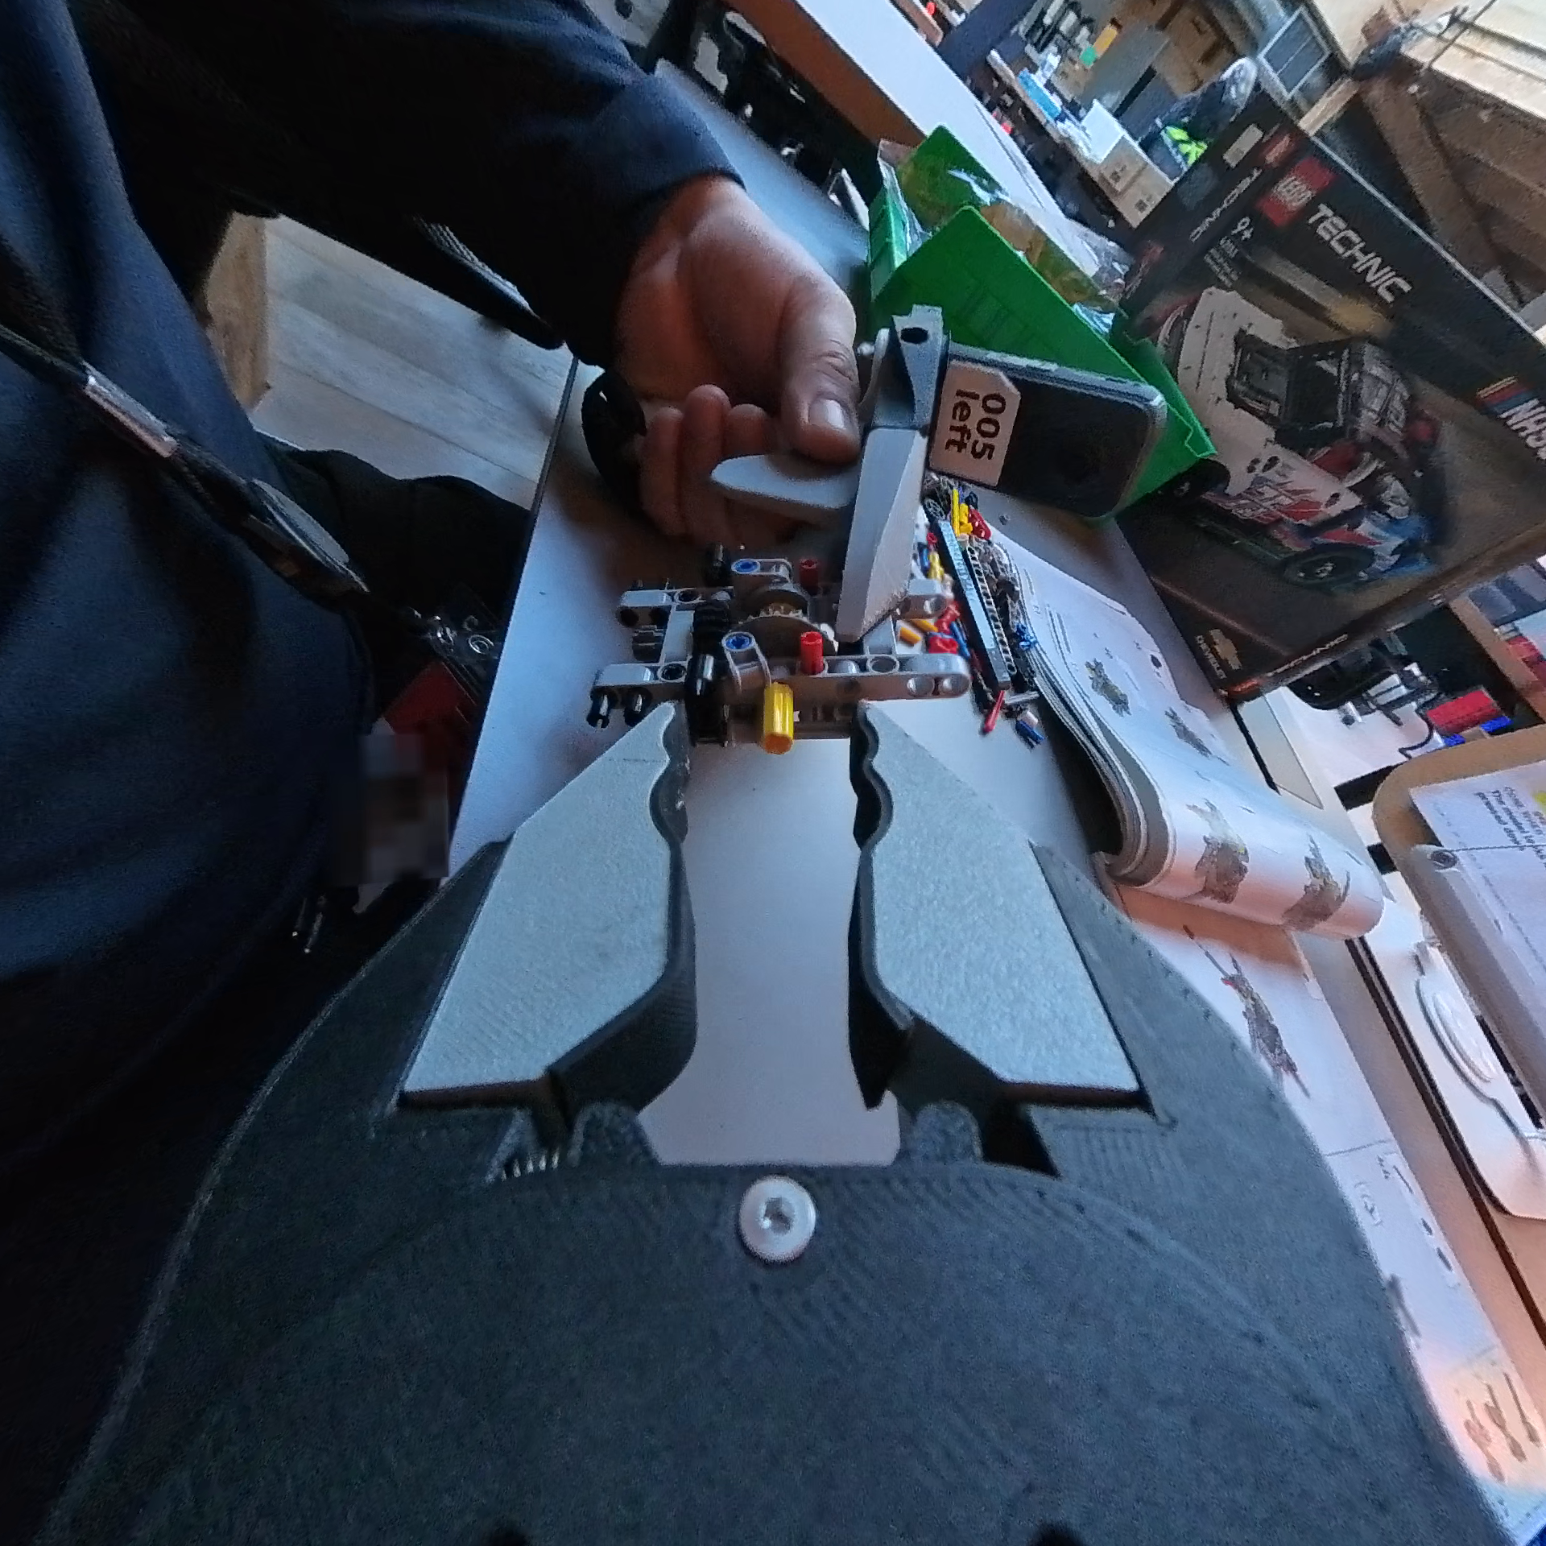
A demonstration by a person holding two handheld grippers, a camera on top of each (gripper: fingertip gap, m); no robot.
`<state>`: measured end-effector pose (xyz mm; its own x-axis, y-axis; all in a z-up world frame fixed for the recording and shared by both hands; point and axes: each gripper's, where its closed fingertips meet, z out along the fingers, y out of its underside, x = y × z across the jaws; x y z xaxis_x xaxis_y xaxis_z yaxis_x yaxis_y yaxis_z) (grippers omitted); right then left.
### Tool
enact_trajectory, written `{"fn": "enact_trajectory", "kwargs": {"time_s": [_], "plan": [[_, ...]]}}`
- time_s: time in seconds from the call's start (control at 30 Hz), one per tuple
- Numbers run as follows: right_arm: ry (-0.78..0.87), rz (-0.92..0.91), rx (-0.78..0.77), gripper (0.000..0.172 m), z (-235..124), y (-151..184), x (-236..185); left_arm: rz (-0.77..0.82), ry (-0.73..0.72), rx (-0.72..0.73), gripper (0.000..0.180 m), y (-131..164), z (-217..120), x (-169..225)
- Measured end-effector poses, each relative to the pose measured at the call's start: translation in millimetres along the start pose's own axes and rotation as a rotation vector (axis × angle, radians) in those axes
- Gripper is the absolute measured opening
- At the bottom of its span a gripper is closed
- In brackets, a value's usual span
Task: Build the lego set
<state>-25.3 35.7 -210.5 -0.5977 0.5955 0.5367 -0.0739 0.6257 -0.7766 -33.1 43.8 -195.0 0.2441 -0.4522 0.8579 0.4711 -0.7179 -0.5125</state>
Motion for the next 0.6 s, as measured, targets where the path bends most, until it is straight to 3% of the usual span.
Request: {"fn": "enact_trajectory", "kwargs": {"time_s": [0.6], "plan": [[-0.047,0.127,-0.091,0.034,10,14,-3,-0.004,-0.134,0.027,0.005,-2,-5,-17]]}}
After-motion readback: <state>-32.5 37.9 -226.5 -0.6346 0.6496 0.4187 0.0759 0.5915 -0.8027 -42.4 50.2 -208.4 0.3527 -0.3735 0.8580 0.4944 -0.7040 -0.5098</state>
